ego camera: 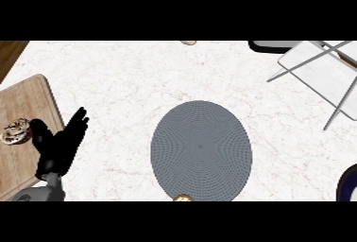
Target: Pick the squash from the placemat and place it in the tiered shelf
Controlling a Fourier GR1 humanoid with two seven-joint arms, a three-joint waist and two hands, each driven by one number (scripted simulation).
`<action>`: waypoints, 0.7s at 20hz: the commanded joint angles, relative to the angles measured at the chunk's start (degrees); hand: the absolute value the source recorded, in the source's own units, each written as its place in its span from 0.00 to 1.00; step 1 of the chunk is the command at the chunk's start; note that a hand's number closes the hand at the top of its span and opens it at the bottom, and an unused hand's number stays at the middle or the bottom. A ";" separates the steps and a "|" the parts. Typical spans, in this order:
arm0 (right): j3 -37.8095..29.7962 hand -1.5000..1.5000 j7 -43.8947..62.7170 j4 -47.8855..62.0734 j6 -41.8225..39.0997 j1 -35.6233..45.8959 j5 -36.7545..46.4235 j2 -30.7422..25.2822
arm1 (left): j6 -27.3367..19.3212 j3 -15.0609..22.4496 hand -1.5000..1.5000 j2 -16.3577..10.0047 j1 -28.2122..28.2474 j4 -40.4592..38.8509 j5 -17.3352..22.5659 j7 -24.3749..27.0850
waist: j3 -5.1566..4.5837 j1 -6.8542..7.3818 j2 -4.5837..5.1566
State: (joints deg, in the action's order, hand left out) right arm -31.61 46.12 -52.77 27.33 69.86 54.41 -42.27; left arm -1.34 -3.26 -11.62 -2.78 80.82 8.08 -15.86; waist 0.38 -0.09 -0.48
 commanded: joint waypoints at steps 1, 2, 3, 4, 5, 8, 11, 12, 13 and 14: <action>-0.51 0.00 5.82 -3.48 3.09 -1.21 3.44 -2.86 | 0.38 -0.28 0.50 -0.16 0.20 -2.79 -0.02 -1.30 | -0.44 -0.34 0.35; -0.94 0.00 5.62 -5.47 1.64 -3.74 3.28 -4.08 | -1.16 -0.52 0.50 0.75 -0.39 -2.78 -0.14 -2.00 | -0.42 -0.81 0.25; -1.90 0.00 6.72 -7.84 1.26 -3.76 3.36 -5.60 | 0.38 -0.71 0.50 0.15 1.42 -3.96 0.04 -0.15 | -0.45 -1.24 0.11; -2.83 0.00 8.40 -10.23 1.78 -6.59 3.70 -5.00 | 0.74 -0.15 0.50 0.50 4.49 -0.05 0.62 -0.58 | -0.40 -0.88 -0.07; -2.64 0.00 10.22 -12.11 2.02 -5.25 4.46 -4.95 | 0.48 -0.37 0.50 0.81 3.14 -1.97 0.37 0.09 | -0.45 -0.89 0.05; -6.28 0.00 12.71 -20.18 -2.46 -10.43 1.42 -5.39 | -0.43 -0.31 0.50 0.96 0.45 -3.10 -0.24 -1.50 | -0.42 -1.95 -0.06; -9.41 0.00 12.94 -29.76 -7.49 -17.61 -2.86 -4.78 | 2.70 -2.87 0.50 -2.05 2.95 0.08 2.69 -2.48 | -0.37 -1.56 -0.20; -11.01 0.00 11.41 -31.19 -10.88 -18.51 -6.09 -6.46 | 0.48 -2.11 0.50 0.07 0.57 -4.25 0.98 -1.22 | -0.38 -2.59 -0.17; -12.20 0.00 12.55 -32.77 -11.17 -19.43 -6.79 -6.70 | 2.34 -2.56 0.50 -1.29 2.01 -4.84 0.86 0.91 | -0.40 -1.83 0.00; -14.65 0.00 11.16 -35.34 -13.14 -23.58 -9.69 -5.96 | 1.46 -1.41 0.50 0.23 3.52 -1.49 0.90 0.04 | -0.33 -1.98 -0.15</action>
State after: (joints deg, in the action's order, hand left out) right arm -41.58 55.86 -79.79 20.51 53.41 50.21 -47.90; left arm -0.05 -5.27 -12.43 -1.18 80.88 9.03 -15.18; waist 0.36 -1.74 -1.00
